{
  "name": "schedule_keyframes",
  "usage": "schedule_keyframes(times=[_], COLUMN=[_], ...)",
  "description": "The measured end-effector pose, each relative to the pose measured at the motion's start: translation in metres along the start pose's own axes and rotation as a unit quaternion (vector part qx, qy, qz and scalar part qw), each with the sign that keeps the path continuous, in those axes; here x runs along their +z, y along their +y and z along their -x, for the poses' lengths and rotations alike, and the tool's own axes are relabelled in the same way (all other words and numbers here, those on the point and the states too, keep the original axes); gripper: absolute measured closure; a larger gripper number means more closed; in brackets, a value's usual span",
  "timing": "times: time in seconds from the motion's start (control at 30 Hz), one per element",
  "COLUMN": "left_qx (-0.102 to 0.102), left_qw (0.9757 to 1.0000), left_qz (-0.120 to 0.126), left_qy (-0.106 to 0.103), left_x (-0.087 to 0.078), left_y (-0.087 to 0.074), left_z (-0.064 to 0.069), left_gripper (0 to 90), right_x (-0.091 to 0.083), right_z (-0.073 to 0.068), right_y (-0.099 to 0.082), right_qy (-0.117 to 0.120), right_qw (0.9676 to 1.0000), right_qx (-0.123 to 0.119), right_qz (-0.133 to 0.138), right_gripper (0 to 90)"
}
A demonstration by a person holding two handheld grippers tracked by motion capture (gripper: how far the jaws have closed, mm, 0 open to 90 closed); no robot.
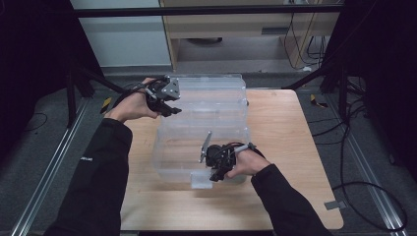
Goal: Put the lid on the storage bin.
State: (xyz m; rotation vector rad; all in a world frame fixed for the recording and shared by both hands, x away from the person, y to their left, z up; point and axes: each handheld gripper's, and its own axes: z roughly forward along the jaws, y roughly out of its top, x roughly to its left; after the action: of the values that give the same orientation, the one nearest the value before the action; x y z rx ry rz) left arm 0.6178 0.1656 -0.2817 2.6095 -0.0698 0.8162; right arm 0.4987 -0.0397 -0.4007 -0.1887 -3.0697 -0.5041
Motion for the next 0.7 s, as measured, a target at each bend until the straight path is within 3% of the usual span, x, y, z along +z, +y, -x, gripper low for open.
schedule_keyframes(times=[0.1,0.37,0.7], left_qx=[0.006,0.017,0.029], left_qw=[0.9999,0.9997,0.9990], left_qz=[-0.012,-0.017,-0.035], left_qy=[0.001,0.008,0.002], left_x=[0.004,0.010,0.020], left_y=[0.002,0.008,0.015], left_z=[0.001,0.004,0.010], left_gripper=[53.1,55.9,63.8], right_x=[0.000,0.000,0.000], right_z=[0.000,0.000,-0.001], right_y=[0.000,0.000,0.001], right_qy=[0.000,0.000,-0.007], right_qw=[1.0000,1.0000,1.0000], right_qx=[0.000,0.000,-0.006], right_qz=[0.000,-0.001,-0.004], right_gripper=[67.3,67.3,67.4])
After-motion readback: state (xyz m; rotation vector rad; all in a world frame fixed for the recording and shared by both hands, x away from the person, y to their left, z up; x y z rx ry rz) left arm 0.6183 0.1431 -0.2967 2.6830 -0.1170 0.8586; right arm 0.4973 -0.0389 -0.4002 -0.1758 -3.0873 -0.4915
